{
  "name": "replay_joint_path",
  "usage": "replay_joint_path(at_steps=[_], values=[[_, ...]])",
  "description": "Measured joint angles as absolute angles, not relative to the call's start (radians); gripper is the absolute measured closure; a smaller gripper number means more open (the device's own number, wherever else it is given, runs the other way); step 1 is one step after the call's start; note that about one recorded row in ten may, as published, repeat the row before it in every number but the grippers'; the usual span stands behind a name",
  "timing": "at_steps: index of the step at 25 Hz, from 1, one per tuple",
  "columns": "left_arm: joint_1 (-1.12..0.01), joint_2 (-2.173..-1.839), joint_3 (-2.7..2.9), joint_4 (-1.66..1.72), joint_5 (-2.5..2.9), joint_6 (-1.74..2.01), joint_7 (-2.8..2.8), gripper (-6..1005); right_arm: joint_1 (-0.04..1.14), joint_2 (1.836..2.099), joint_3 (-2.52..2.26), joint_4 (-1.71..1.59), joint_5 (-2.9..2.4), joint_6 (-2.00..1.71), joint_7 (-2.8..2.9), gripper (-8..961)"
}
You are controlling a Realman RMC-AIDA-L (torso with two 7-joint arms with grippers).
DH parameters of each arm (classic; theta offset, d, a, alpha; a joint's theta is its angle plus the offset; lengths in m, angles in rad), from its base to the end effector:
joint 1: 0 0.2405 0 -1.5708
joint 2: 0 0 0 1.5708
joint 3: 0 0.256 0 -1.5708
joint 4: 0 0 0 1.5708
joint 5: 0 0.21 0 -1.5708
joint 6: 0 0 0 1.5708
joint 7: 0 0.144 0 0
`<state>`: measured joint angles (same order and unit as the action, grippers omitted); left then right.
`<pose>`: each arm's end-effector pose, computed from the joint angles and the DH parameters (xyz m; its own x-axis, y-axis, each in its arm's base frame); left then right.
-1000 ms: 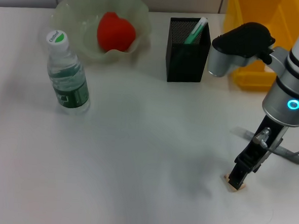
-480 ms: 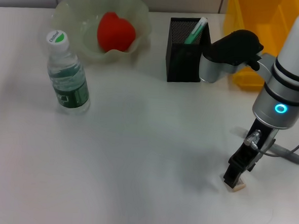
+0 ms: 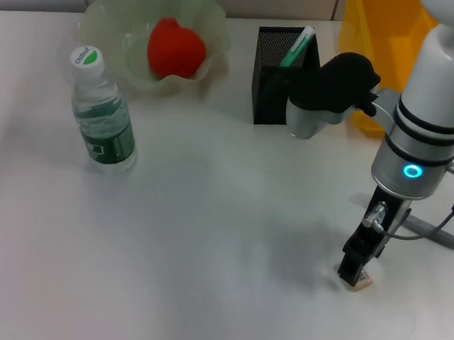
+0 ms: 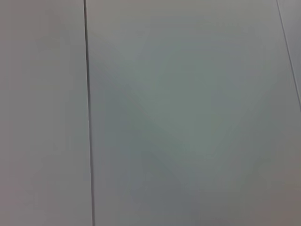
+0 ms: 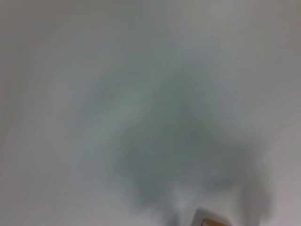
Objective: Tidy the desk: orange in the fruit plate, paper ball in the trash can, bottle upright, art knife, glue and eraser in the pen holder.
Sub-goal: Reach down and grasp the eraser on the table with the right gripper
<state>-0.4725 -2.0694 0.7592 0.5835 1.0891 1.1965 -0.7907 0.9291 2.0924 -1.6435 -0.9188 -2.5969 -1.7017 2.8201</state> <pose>-0.2700 0.3867 0.0830 0.6879 -0.2298 0.6884 0.5583 -0.4385 -0.7043 0.1618 0.3374 -0.0621 0.4500 -0.6614 0.6000 -0.5630 -0.7317 -0.3843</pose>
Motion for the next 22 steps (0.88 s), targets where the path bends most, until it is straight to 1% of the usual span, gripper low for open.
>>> replay_joint_path(at_steps=[22], values=[[-0.480,-2.068,0.758,0.584,1.089,1.185,-0.787,213,0.971,2.092,-1.648,-0.851,-2.550,-1.687,2.824,341]])
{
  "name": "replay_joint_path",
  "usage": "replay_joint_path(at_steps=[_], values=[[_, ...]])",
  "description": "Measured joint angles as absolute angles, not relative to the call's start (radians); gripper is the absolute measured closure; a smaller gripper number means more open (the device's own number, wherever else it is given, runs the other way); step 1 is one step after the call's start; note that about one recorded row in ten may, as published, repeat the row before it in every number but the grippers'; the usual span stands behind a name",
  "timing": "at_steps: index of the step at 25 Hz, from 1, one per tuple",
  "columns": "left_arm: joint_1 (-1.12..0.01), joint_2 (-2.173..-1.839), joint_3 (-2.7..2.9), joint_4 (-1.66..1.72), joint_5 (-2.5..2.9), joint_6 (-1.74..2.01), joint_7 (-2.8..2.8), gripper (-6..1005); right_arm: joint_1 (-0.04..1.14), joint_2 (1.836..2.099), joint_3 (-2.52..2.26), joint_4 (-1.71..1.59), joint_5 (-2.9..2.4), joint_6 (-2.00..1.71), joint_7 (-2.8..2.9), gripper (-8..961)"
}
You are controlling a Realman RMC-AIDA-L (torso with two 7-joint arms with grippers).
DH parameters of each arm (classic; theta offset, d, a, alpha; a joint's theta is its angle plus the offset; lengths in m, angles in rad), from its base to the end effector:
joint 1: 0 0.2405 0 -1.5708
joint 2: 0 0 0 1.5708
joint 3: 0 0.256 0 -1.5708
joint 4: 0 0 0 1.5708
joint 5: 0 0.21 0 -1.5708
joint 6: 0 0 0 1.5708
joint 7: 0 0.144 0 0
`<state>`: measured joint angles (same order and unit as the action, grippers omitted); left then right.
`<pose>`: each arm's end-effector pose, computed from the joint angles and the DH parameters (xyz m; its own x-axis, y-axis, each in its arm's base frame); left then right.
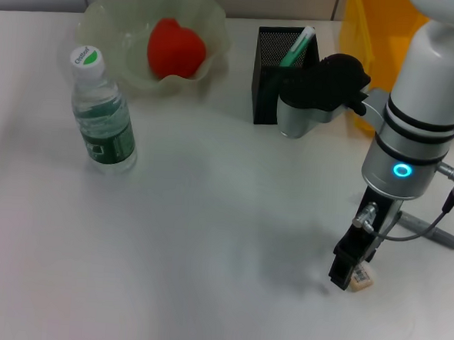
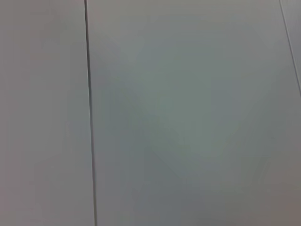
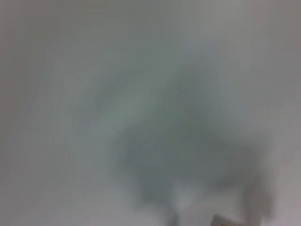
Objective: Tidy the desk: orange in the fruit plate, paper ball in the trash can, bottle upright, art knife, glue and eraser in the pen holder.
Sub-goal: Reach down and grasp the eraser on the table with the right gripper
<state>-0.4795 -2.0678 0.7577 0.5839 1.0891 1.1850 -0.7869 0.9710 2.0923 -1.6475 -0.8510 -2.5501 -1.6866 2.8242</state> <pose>-0.2691 0.3895 0.0841 0.6930 -0.2304 0.6831 0.5559 -0.4326 -0.7098 0.1574 0.3379 -0.0684 0.4410 -0.6615 0.6065 -0.5876 -0.7236 -0.3620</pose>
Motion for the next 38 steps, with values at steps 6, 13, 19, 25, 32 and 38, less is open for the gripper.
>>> replay_joint_path(at_steps=[6,13,19,25,32,38], values=[[-0.475,-2.068,0.758,0.586,1.089,1.187,-0.787,213,0.979,2.092,-1.652,-0.831,-2.543,-1.686,2.832,344],[-0.473,-2.068,0.758,0.585,1.089,1.189,-0.787,213,1.003,2.092,-1.683,-0.774,-2.509,-1.678,2.835,471],[-0.467,-2.068,0.758,0.585,1.089,1.196,-0.776,213,1.005,2.092,-1.689,-0.768,-2.500,-1.678,2.838,541],[-0.464,-2.068,0.758,0.584,1.088,1.197,-0.775,213,1.007,2.092,-1.690,-0.765,-2.499,-1.675,2.843,554],[-0.463,-2.069,0.758,0.584,1.087,1.197,-0.764,212,1.015,2.092,-1.717,-0.762,-2.487,-1.664,2.848,569],[-0.462,-2.069,0.758,0.584,1.084,1.201,-0.762,212,1.023,2.092,-1.726,-0.752,-2.474,-1.653,2.849,581]])
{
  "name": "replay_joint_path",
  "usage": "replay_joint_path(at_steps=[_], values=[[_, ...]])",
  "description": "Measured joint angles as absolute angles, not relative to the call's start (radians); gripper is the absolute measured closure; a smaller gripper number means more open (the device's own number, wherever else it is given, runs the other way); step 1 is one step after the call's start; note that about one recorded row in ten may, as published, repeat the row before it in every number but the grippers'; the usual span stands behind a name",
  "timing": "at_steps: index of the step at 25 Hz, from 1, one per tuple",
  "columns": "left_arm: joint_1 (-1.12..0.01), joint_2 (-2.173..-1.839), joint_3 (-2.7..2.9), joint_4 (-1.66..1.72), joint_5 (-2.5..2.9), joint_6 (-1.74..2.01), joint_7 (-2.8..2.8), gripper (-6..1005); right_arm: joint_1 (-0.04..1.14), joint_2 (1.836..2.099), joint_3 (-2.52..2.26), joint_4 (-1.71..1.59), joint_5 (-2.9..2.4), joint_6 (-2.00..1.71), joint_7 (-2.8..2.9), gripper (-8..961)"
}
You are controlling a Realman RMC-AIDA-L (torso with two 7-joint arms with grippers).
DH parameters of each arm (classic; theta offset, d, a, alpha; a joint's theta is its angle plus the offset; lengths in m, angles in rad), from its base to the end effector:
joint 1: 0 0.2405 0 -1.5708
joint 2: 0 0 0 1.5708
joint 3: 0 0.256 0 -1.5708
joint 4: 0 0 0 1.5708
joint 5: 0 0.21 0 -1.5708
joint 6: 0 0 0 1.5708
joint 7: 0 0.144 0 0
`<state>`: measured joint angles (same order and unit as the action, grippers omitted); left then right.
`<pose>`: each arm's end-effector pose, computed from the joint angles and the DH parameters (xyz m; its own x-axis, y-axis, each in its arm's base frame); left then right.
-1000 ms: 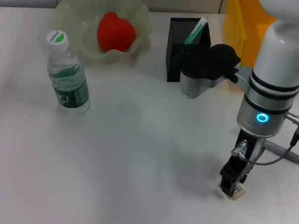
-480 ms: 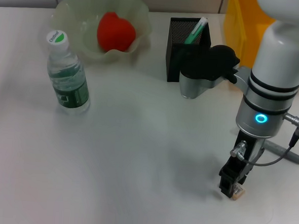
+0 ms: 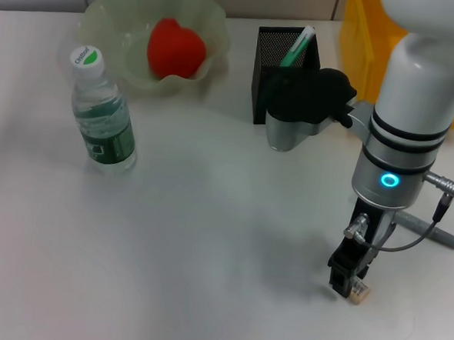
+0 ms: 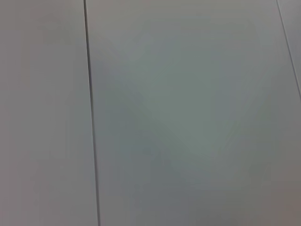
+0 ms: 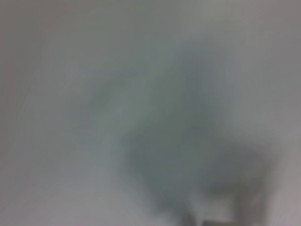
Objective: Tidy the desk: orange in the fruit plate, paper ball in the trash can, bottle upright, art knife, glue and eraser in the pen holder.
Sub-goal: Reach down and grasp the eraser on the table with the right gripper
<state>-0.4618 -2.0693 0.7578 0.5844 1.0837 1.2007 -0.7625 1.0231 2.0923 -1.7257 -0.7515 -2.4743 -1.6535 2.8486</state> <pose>-0.2735 0.3836 0.0842 0.7019 -0.2404 0.6704 0.5450 -0.4246 -0.7229 0.1579 0.3329 -0.0806 0.4064 -0.6497 0.6425 -0.5962 -0.7214 -0.3524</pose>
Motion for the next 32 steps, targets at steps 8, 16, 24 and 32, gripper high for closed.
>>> replay_joint_path(at_steps=[8,16,24,32], values=[[-0.461,-2.069,0.758,0.586,1.077,1.209,-0.762,212,1.032,2.092,-1.753,-0.734,-2.449,-1.648,2.849,598],[-0.456,-2.069,0.758,0.590,1.077,1.220,-0.762,212,1.039,2.092,-1.777,-0.727,-2.443,-1.644,2.862,617],[-0.450,-2.069,0.758,0.592,1.063,1.231,-0.762,212,1.040,2.092,-1.778,-0.727,-2.443,-1.645,2.862,653],[-0.449,-2.069,0.758,0.592,1.063,1.233,-0.762,212,1.025,2.092,-1.776,-0.734,-2.452,-1.642,2.862,687]])
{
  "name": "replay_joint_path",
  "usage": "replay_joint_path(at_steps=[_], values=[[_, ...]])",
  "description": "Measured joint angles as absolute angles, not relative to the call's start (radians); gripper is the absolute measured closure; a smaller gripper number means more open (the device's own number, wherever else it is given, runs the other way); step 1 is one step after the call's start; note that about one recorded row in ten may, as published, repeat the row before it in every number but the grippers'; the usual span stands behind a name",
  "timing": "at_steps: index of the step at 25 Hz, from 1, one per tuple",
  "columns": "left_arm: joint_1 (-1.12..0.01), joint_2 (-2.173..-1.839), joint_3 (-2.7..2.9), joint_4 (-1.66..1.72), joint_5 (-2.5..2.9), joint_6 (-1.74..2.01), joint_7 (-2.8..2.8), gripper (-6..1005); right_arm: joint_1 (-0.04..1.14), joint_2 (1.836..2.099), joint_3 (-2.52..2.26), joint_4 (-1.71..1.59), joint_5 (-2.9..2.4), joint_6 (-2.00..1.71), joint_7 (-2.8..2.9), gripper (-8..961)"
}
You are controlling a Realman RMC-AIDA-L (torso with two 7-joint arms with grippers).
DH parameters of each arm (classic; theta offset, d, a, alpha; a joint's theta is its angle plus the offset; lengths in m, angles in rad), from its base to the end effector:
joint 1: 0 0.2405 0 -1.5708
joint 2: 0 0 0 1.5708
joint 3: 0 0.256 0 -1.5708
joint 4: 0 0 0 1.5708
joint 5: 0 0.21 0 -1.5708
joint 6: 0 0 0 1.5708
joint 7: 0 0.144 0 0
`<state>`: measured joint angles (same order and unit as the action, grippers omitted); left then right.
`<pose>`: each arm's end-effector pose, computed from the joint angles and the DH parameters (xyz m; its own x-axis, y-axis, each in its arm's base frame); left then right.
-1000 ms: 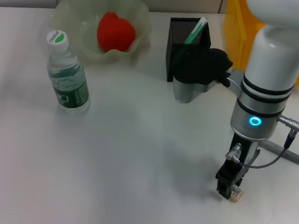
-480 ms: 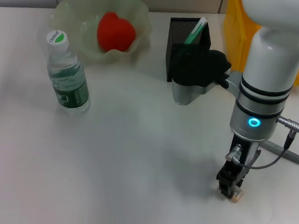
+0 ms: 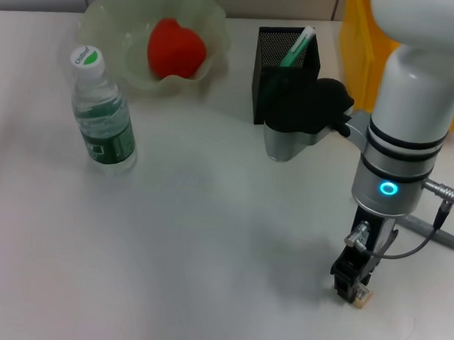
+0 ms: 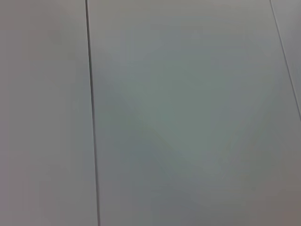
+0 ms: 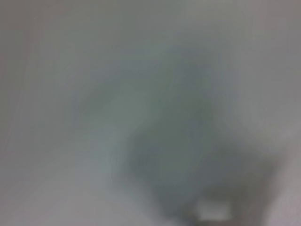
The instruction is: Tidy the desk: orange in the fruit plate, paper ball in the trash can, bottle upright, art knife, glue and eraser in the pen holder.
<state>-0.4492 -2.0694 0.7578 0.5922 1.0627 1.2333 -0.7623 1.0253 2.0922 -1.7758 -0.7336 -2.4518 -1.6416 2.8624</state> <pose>-0.2728 0.3788 0.0886 0.6852 -0.2674 0.6774 0.5466 -0.4258 -0.7210 0.1623 0.3287 -0.0846 0.3891 -0.6422 0.6604 -0.5887 -0.7248 -0.3579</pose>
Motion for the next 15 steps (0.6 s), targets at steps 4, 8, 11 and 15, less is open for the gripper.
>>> replay_joint_path(at_steps=[4,8,11,15], values=[[-0.450,-2.069,0.758,0.592,1.062,1.233,-0.762,212,0.992,2.084,-1.752,-0.776,-2.457,-1.647,2.857,682],[-0.453,-2.068,0.758,0.593,1.061,1.233,-0.762,212,0.930,2.079,-1.650,-0.889,-2.525,-1.681,2.841,677],[-0.457,-2.068,0.758,0.597,1.061,1.233,-0.762,212,0.879,2.079,-1.554,-0.979,-2.568,-1.719,2.811,673],[-0.459,-2.068,0.758,0.606,1.061,1.233,-0.762,212,0.813,2.077,-1.421,-1.101,-2.570,-1.759,2.755,668]])
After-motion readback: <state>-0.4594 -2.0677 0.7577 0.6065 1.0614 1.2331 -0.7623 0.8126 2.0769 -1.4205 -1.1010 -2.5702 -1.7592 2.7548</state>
